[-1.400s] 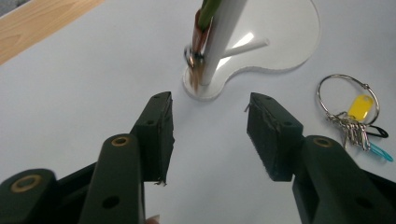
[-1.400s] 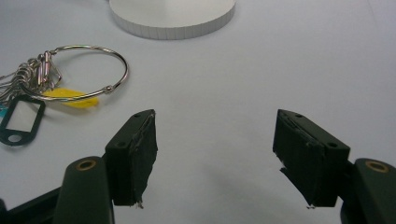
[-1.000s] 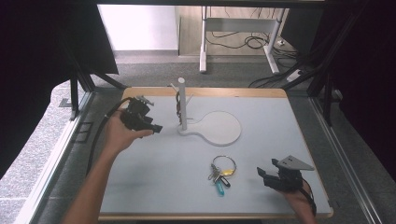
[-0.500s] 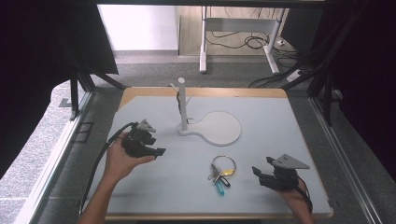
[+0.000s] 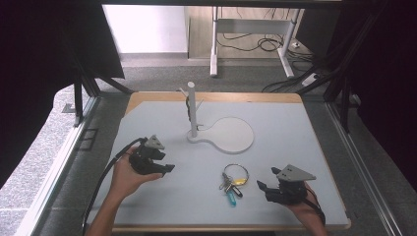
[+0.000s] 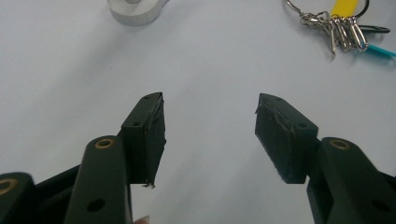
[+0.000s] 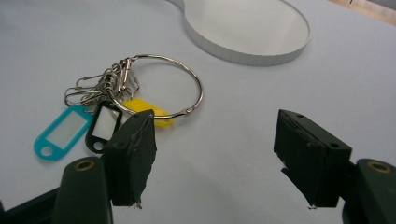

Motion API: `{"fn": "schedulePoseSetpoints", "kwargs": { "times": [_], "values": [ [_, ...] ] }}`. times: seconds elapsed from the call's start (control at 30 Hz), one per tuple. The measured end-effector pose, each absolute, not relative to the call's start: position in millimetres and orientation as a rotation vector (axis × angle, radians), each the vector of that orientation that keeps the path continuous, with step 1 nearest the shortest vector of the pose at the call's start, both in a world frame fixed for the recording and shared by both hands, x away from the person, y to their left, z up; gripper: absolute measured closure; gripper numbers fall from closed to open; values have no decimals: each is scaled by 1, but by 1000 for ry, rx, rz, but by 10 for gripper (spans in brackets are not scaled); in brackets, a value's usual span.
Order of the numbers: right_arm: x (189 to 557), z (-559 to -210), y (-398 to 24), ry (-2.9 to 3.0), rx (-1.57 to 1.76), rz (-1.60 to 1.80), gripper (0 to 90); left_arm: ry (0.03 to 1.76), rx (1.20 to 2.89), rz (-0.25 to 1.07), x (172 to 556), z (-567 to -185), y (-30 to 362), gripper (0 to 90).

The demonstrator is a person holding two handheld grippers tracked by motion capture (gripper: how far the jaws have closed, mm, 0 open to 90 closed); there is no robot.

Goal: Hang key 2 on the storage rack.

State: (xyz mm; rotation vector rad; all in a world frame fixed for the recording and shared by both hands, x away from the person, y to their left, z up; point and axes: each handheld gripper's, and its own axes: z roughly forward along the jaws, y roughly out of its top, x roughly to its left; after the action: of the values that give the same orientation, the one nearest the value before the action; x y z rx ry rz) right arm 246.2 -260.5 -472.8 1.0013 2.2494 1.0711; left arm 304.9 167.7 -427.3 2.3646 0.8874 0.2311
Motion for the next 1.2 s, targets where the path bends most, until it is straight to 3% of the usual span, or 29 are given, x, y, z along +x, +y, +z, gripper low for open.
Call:
{"fn": "schedulePoseSetpoints", "kwargs": {
  "times": [0.63, 1.2],
  "values": [
    [267, -447, -241, 2514, 891, 872, 331, 819, 2389, 199, 299, -448, 157, 429],
    [308, -436, -194, 2867, 605, 555, 551, 842, 2381, 139, 300, -471, 165, 428]
  ]
}}
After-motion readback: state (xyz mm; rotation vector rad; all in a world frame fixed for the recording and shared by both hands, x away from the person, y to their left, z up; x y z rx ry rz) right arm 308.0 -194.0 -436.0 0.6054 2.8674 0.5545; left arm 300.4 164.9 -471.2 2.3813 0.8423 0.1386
